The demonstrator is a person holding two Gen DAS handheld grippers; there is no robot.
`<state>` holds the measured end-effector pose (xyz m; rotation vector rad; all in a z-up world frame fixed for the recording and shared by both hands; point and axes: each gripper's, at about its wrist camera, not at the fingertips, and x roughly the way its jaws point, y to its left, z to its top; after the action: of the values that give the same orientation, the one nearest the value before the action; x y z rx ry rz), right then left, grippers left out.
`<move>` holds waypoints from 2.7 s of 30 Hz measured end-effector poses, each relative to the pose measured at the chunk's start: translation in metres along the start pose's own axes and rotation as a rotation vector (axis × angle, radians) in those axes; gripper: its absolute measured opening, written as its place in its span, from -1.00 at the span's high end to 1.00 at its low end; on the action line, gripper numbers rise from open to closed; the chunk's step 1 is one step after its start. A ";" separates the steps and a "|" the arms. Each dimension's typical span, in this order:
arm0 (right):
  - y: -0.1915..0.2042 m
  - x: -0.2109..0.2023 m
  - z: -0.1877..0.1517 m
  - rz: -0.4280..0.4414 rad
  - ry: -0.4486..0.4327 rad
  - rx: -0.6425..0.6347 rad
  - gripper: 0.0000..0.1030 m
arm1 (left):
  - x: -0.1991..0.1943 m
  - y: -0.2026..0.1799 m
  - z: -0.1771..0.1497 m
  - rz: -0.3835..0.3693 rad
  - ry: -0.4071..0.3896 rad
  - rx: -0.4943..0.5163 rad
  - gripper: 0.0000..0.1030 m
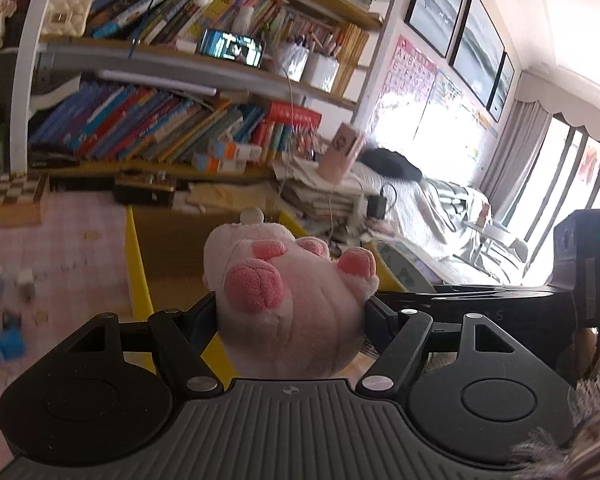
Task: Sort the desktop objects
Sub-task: 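Carry the plush with the left gripper while the right carries the tape roll to the yellow box, then open the left gripper over the box while the right releases the tape roll inside, then withdraw both grippers from the box toward the small items on the table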
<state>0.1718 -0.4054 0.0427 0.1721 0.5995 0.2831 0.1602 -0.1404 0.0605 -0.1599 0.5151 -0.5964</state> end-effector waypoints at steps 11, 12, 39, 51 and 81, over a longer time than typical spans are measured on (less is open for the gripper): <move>-0.006 0.090 0.051 0.098 0.143 -0.275 -0.69 | 0.069 0.027 0.040 0.010 0.078 0.060 -0.37; -0.003 0.098 0.052 0.090 0.153 -0.330 -0.69 | 0.077 0.028 0.042 0.024 0.085 0.083 -0.37; 0.024 0.216 0.014 0.067 0.559 -0.925 -0.70 | 0.183 0.048 0.032 0.181 0.395 0.257 -0.52; 0.007 0.197 0.040 0.101 0.522 -0.800 -0.79 | 0.150 0.041 0.048 0.173 0.232 0.196 -0.85; -0.007 0.018 0.024 -0.003 0.002 -0.107 -0.90 | 0.005 -0.005 0.013 0.281 -0.097 0.046 -1.00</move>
<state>0.2017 -0.4084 0.0505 0.0681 0.5854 0.3119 0.1682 -0.1475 0.0712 -0.0707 0.4199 -0.3235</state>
